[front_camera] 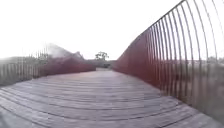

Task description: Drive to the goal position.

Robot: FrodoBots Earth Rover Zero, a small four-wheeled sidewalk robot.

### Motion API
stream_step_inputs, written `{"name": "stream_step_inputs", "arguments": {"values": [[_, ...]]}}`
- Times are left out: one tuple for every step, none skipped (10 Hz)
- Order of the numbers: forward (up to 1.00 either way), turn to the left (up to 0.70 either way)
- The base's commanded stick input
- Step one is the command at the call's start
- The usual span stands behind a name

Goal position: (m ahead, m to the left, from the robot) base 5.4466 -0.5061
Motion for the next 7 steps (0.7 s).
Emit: {"name": "stream_step_inputs", "arguments": {"values": [[0.70, -0.14], [0.70, -0.14], [0.70, -0.14], [0.70, -0.14], [0.70, -0.14], [0.70, -0.14], [0.70, -0.14]]}}
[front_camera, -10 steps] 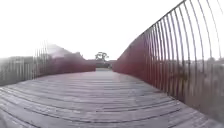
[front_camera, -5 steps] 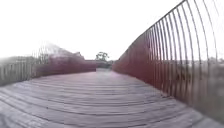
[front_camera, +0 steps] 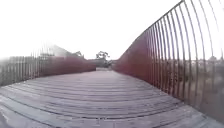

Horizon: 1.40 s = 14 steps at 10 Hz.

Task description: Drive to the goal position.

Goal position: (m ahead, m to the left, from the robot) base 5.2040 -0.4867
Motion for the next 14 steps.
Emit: {"name": "stream_step_inputs", "arguments": {"values": [[0.70, -0.14], [0.70, -0.14], [0.70, -0.14], [0.70, -0.14], [0.70, -0.14], [0.70, -0.14], [0.70, -0.14], [0.70, -0.14], [0.70, 0.00], [0.70, 0.00], [0.70, 0.00], [0.70, 0.00], [0.70, 0.00], [0.70, 0.00]]}}
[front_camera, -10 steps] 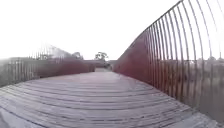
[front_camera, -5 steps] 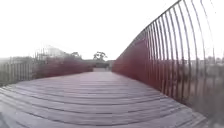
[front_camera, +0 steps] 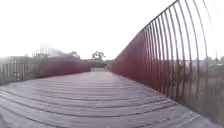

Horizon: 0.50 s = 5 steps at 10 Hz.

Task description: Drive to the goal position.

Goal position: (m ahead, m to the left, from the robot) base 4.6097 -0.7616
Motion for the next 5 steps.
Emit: {"name": "stream_step_inputs", "arguments": {"values": [[0.70, 0.00], [0.70, 0.00], [0.70, 0.00], [0.70, 0.00], [0.70, 0.00]]}}
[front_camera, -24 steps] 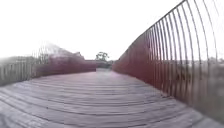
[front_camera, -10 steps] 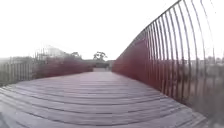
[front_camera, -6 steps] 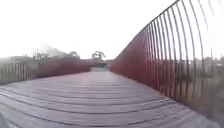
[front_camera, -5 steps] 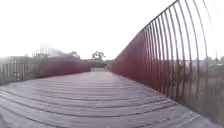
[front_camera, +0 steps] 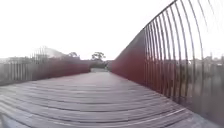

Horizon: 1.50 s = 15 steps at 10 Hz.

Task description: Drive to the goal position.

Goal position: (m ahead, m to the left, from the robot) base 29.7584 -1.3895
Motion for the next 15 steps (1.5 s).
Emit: {"name": "stream_step_inputs", "arguments": {"values": [[0.70, 0.00], [0.70, 0.00], [0.70, 0.00], [0.70, 0.00], [0.70, 0.00], [0.70, 0.00], [0.70, 0.00], [0.70, 0.00], [0.70, 0.00], [0.70, 0.00], [0.70, 0.00], [0.70, 0.00], [0.70, 0.00], [0.70, 0.00], [0.70, 0.00]]}}
